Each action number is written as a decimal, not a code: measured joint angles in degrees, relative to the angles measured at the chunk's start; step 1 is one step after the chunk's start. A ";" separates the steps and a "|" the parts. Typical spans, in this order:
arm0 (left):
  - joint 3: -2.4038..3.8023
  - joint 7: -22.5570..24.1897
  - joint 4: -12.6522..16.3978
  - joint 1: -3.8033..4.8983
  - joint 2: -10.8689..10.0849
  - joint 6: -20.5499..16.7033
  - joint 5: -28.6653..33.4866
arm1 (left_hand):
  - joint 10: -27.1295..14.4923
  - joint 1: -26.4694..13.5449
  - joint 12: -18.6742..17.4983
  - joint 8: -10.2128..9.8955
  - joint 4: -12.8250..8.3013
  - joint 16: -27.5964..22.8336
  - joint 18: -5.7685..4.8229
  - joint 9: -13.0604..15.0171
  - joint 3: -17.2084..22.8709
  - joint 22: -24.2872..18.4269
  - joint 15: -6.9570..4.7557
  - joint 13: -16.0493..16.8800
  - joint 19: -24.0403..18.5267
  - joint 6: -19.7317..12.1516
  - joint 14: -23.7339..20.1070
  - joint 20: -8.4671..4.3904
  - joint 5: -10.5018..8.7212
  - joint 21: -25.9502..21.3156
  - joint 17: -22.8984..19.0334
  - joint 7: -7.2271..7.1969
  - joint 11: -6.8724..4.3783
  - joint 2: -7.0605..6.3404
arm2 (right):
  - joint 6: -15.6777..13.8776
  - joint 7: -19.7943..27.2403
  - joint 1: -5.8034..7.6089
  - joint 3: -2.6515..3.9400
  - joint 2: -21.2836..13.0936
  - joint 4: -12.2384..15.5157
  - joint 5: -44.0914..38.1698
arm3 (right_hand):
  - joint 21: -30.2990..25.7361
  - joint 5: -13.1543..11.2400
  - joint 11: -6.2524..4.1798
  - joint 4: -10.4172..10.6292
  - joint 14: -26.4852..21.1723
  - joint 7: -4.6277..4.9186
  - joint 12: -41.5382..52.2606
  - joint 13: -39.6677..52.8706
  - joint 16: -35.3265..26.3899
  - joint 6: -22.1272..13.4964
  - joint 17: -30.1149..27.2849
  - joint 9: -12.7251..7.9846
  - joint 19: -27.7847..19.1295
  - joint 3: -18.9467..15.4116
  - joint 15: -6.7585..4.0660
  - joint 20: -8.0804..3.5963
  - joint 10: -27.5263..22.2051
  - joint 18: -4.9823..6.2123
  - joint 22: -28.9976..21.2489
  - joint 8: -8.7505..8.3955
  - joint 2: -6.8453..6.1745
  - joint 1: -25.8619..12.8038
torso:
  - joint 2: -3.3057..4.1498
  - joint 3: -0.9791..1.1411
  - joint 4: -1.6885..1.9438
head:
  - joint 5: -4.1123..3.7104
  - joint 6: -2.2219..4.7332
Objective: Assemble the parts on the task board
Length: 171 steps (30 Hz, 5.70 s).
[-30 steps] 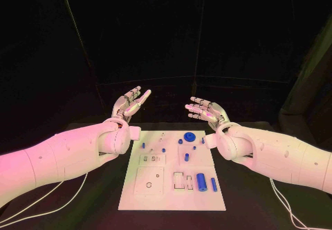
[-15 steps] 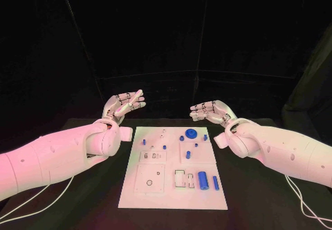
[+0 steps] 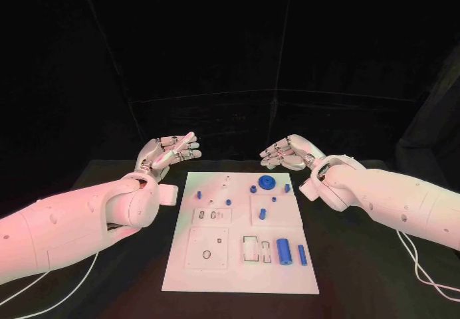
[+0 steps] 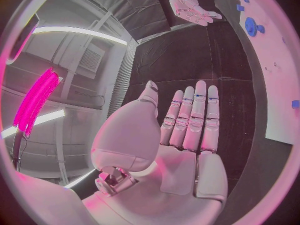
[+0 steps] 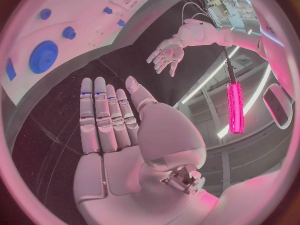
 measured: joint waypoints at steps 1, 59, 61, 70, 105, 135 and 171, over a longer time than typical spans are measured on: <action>0.00 -0.03 0.42 0.00 -0.27 0.14 0.00 | 0.28 0.19 -0.13 -0.09 -0.13 -0.05 0.01 -0.07 -0.13 -0.07 -0.07 -0.02 0.16 0.14 0.24 -0.09 0.00 0.00 0.00 0.12 -0.04 0.19 | 0.16 -0.58 0.11 0.00 0.07 0.11 -1.87 | 0.42 0.00 -0.14 -0.01 0.89 -0.12 -0.24 0.00 0.18 0.32 0.16 0.00 0.62 0.28 -0.28 -0.39 0.58 0.00 0.15 0.00 -0.05 0.05 | 0.21 0.00 0.05 | -0.05 0.02; -0.06 -2.26 9.46 -0.02 -4.58 3.50 -0.76 | 0.70 1.94 -3.55 -2.47 -4.24 -2.64 -0.02 -0.48 0.35 -1.72 -0.07 -0.36 2.06 0.55 1.05 -0.03 0.00 -1.37 0.00 0.11 -0.05 1.47 | 11.63 -21.63 2.57 0.14 5.45 0.48 -45.97 | 47.49 -2.18 -2.51 1.40 13.00 -1.85 -1.99 0.07 61.85 2.21 50.57 -0.07 14.28 18.20 -4.47 -4.88 2.28 -0.95 37.22 -1.33 -6.30 -3.37 | 6.08 -0.09 1.50 | -0.92 1.03; -0.06 -2.36 9.46 -0.01 -4.58 3.51 -0.76 | 0.70 1.94 -3.55 -2.47 -4.24 -2.85 -0.02 -0.48 0.35 -1.72 -0.07 -0.36 2.06 0.55 1.05 -0.03 0.00 -1.58 0.00 0.11 -0.05 1.46 | 11.67 -21.66 2.59 0.15 5.49 0.44 -45.99 | 48.50 -2.82 -2.63 1.48 13.00 -1.98 -2.00 0.12 62.51 3.12 51.14 -0.02 14.59 19.24 -4.47 -5.19 3.04 -0.95 38.44 -1.33 -6.30 -3.37 | 6.09 -0.08 1.51 | -0.89 0.99; -0.06 -2.65 9.49 -0.01 -4.84 3.56 -0.77 | 0.70 1.93 -3.88 -2.92 -4.72 -2.91 -0.03 -0.47 0.44 -1.82 0.13 -0.42 2.78 0.54 1.26 -0.09 0.00 -1.57 0.00 0.11 -0.05 1.46 | 8.74 -21.74 2.48 0.07 4.78 2.01 -45.98 | 51.93 -4.85 -3.21 2.45 13.00 -2.36 -1.69 0.18 64.74 4.96 53.42 0.14 15.59 21.45 -4.47 -5.19 5.25 -1.84 42.86 -0.95 -6.15 -3.21 | 6.10 -0.05 1.47 | -0.78 1.06; -0.06 -3.10 9.46 0.14 -4.79 3.72 -0.82 | 0.70 1.93 -4.44 -3.07 -5.26 -3.95 -0.25 -0.46 0.26 -1.95 0.13 -0.40 3.31 0.76 1.26 -0.24 0.00 -1.57 -0.05 0.33 -0.05 1.46 | -0.26 -23.88 2.60 0.16 15.58 -7.81 -45.03 | 53.07 -5.67 -2.99 3.06 13.21 -2.27 -1.91 0.16 65.68 4.83 53.74 -0.01 15.58 23.94 -4.68 -5.19 5.02 -1.82 44.10 -0.99 -6.64 -3.21 | 6.64 -0.24 2.32 | -0.77 1.94; -0.06 -3.71 9.60 0.41 -4.80 3.82 -0.84 | 0.49 1.93 -4.44 -3.30 -5.43 -4.22 -0.27 -0.46 0.43 -2.06 0.13 -0.39 3.30 0.76 1.25 -0.23 0.00 -1.57 -0.16 0.33 0.16 1.46 | 1.53 -25.02 2.81 0.18 18.78 -11.61 -45.06 | 53.26 -7.02 -1.46 4.85 13.01 -0.64 -1.91 0.08 65.68 1.17 52.29 -0.19 14.32 23.70 -3.78 -3.93 -0.08 -1.81 43.07 -1.32 -10.24 -4.96 | 6.73 -0.32 2.44 | -0.49 1.50; -0.06 -3.80 9.91 0.47 -5.66 4.38 -0.86 | 1.23 1.93 -4.68 -3.30 -6.13 -4.44 -0.30 -0.45 0.50 -2.18 0.03 -0.38 4.00 1.89 1.35 -0.13 0.00 -1.57 -0.16 -0.38 -0.16 1.46 | 3.48 -30.09 3.59 1.52 -3.11 7.16 -32.52 | 60.84 4.52 -4.23 22.71 13.01 -2.66 56.17 53.39 75.57 -5.64 69.77 0.14 18.80 -3.29 -5.92 -5.88 11.82 -4.08 55.27 -0.48 -13.28 1.11 | 6.43 0.00 0.67 | -1.05 2.04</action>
